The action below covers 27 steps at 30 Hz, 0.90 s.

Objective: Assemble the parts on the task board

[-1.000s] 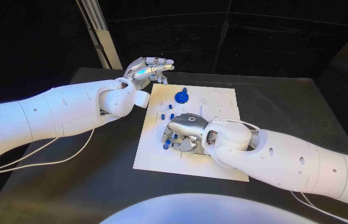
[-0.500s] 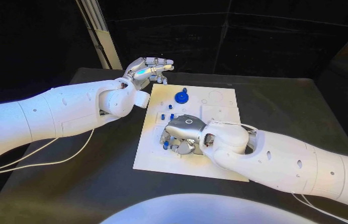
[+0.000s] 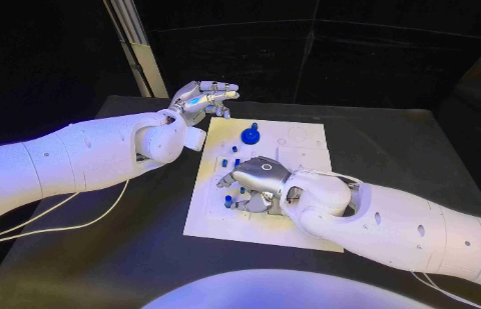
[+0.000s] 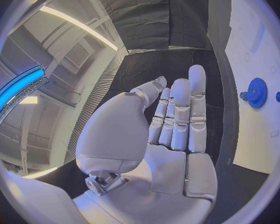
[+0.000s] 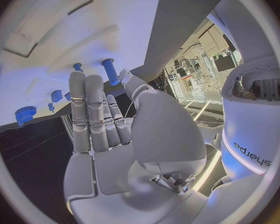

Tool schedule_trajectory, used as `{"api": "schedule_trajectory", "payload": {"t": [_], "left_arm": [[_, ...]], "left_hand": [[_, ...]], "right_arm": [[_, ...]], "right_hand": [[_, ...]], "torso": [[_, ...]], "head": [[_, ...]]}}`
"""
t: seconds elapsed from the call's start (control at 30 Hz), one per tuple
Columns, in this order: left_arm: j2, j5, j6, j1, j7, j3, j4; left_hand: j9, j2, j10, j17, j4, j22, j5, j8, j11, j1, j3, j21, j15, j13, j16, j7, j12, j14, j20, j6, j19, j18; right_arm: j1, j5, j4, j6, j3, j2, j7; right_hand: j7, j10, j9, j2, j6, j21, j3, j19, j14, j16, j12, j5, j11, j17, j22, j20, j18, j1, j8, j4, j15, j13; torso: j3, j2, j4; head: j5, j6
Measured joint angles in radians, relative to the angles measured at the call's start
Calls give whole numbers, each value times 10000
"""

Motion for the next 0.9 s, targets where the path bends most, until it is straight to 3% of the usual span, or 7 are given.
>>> {"api": "schedule_trajectory", "payload": {"t": [0.17, 0.3, 0.43, 0.57, 0.67, 0.8, 0.9], "left_arm": [[-8, 1, 10, -4, -4, 0, 6], [-26, 1, 20, -8, -8, 0, 11], [-64, 1, 26, -8, -10, -4, 34], [-107, 1, 29, -9, -11, -5, 82], [-147, 1, 30, -12, -12, -10, 135], [-179, 1, 33, -12, -12, -13, 200], [-201, 1, 38, -14, -13, -15, 246]], "left_hand": [[0, 0, 0, -14, 0, -7, 0, 0, 0, 0, 0, 0, 0, 0, 0, 0, 40, 0, 0, 0, 0, -1], [0, 0, 0, -17, 0, -13, 0, 0, 0, 0, 0, 0, 0, 0, 0, 0, 41, 0, 0, 0, 0, -1], [0, 0, 0, -18, 0, -13, 0, 0, 0, 0, 0, 0, 0, 0, 0, 0, 41, 0, 0, 0, 0, -1], [0, 0, 0, -17, 0, -12, 0, 0, 0, 0, 0, 0, 0, 0, 0, 0, 41, 0, 0, 0, 0, -2], [0, 0, 0, -17, 0, -12, 0, 0, 0, 0, 0, 0, 0, 1, 0, 0, 41, 0, 0, 0, 0, -1], [0, 52, 0, -38, -73, -21, 0, 67, 0, 52, 16, 0, 0, -9, 0, 0, 41, 0, 0, 0, 0, -1], [0, 52, 0, -38, -73, -21, 0, 67, 0, 52, 16, 0, 0, -9, 0, 0, 41, 0, 0, 0, 0, -2]], "right_arm": [[-2, 425, 447, -660, 15, -696, 116], [-1, 1279, 977, -956, 233, -1645, 132], [56, 2567, 1481, -1001, 399, -2823, -159], [58, 3765, 1813, -931, 441, -3727, -794], [57, 4429, 1986, -854, 452, -4229, -1405], [49, 4895, 2220, -756, 456, -4649, -2230], [34, 5019, 2336, -662, 457, -4838, -2852]], "right_hand": [[21, 456, 73, 170, 538, 126, -140, 151, 4, 21, 487, 97, -35, -78, 238, 1, -1, 171, 95, 72, -4, 80], [-69, 1533, 131, 361, 1001, 947, -250, 847, 472, 717, 1105, 143, -207, 630, 1400, -91, -1, 56, 239, 262, -171, 215], [-456, 3306, 173, 395, 1392, 2226, -606, 1869, 1200, 2158, 2143, 499, -680, 2578, 3261, -397, -402, -654, 461, 876, -551, 725], [-770, 4080, 240, 245, 1706, 3165, -1398, 2503, 1370, 3231, 3306, 1790, -1001, 4062, 4616, -749, -559, -1420, 794, 1629, -781, 1751], [-838, 3945, 302, 277, 1773, 3528, -2020, 2630, 1396, 3734, 4305, 1915, -1115, 4753, 5137, -807, -718, -1434, 1099, 2031, -862, 2876], [-882, 3833, 395, 468, 1729, 3753, -2767, 2665, 1395, 4186, 6449, 1916, -1142, 5440, 5495, -843, -714, -1549, 1514, 2753, -862, 5425], [-918, 4088, 501, 497, 1694, 3817, -3227, 2665, 1371, 4464, 8047, 2016, -1173, 5917, 5601, -842, -715, -1579, 1811, 2986, -886, 7325]], "torso": [[7, 0, -5], [6, -10, -6], [-6, -13, -7], [-9, -9, -29], [-9, -2, -55], [-6, 4, -89], [0, 4, -108]], "head": [[-95, 25], [-231, 61], [-482, 148], [-735, 223], [-902, 275], [-1102, 319], [-1204, 329]]}}
